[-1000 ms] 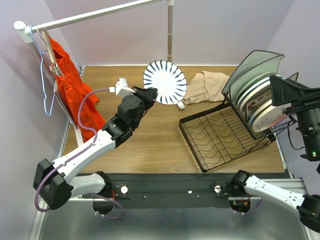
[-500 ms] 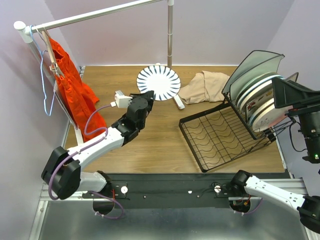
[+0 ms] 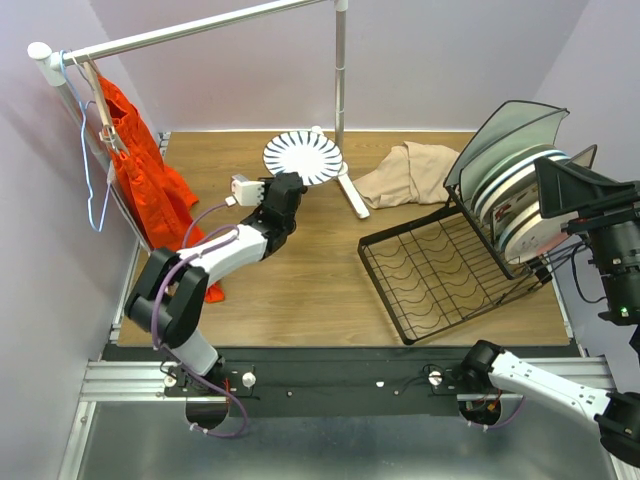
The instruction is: Unload the plates from the dish rack
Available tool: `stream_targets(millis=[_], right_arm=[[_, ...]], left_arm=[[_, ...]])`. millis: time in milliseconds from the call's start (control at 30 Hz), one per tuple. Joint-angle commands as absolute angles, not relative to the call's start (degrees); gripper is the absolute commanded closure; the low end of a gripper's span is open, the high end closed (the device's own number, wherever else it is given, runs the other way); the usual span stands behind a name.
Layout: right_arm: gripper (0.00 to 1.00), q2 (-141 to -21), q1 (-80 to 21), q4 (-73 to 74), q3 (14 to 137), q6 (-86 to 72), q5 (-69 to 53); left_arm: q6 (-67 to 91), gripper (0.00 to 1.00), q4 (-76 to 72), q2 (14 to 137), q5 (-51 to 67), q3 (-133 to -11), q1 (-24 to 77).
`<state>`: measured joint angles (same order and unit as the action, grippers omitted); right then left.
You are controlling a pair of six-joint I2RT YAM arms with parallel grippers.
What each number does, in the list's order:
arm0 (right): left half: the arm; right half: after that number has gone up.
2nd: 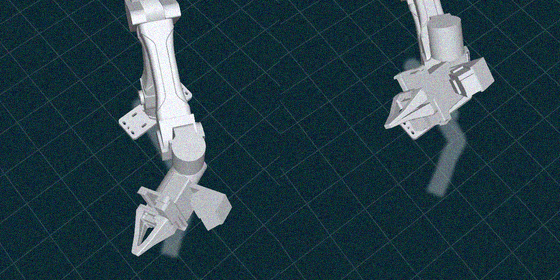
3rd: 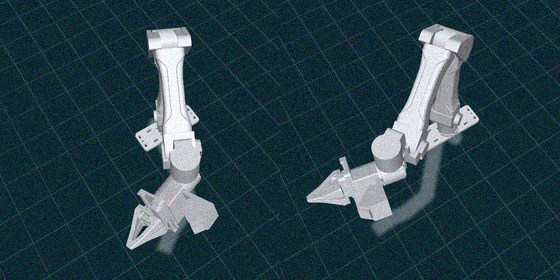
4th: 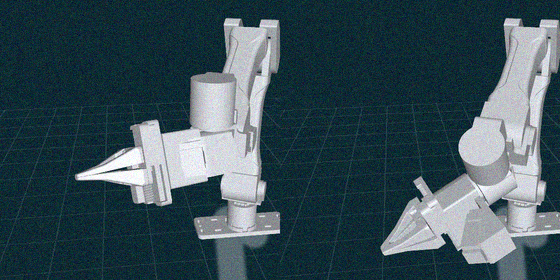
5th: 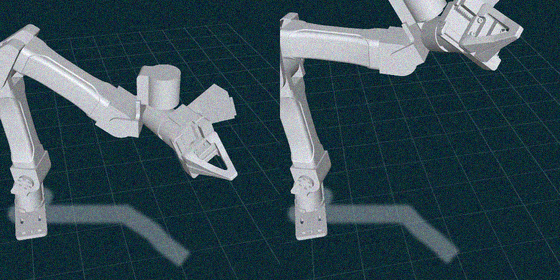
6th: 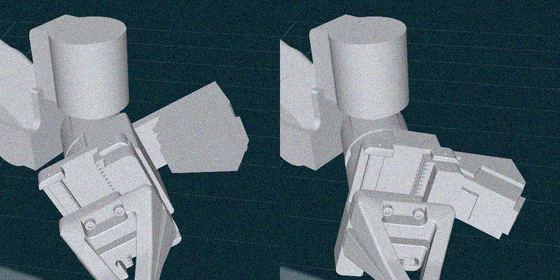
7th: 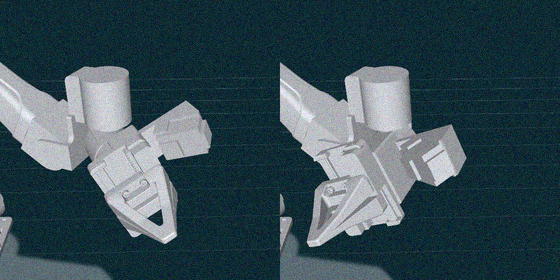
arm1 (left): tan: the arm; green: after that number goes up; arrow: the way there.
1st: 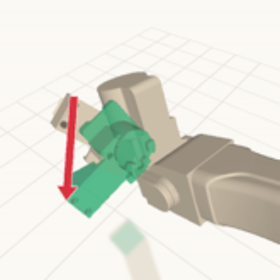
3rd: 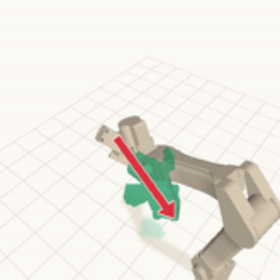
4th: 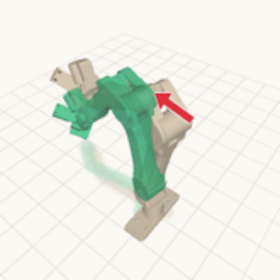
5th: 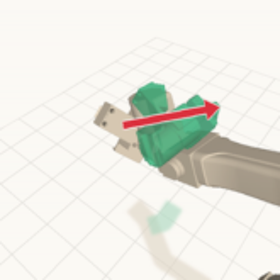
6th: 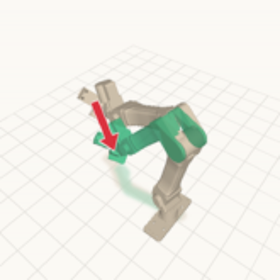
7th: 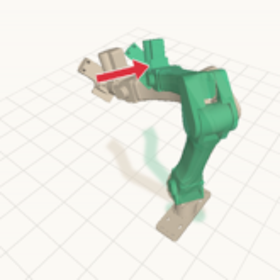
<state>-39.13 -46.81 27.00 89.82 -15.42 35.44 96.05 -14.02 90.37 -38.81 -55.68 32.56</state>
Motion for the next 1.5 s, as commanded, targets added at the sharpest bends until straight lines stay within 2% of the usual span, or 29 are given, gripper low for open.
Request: stream_targets(millis=[0,167,833,1000,1333,1433,1467], right_arm=[[0.14,-37.4,-47.0,27.1,88.8,-14.9,34.5],[0.14,-36.0,-47.0,27.1,86.5,-14.9,35.2],[0.14,-35.7,-47.0,27.0,85.0,-14.1,35.6],[0.14,-35.7,-47.0,26.9,84.5,-14.1,35.8],[0.14,-35.6,-47.1,26.8,84.3,-14.1,35.7],[0.14,-35.5,-47.0,26.7,84.2,-14.0,35.9],[0.14,-35.5,-47.0,26.7,84.2,-14.1,35.9]], left_arm=[[96.4,1.00,-22.8,94.5,-39.6,-62.4,30.0],[94.7,1.00,-26.4,101.1,-35.7,-65.1,27.0],[85.0,1.00,-31.9,114.1,-34.4,-72.6,21.3],[82.9,0.91,-33.4,117.4,-32.0,-74.8,20.2],[81.7,0.84,-33.5,120.0,-30.9,-74.4,19.3],[81.4,0.74,-32.8,121.0,-28.9,-74.9,18.9],[81.1,0.59,-32.2,121.2,-28.6,-75.0,18.6]])
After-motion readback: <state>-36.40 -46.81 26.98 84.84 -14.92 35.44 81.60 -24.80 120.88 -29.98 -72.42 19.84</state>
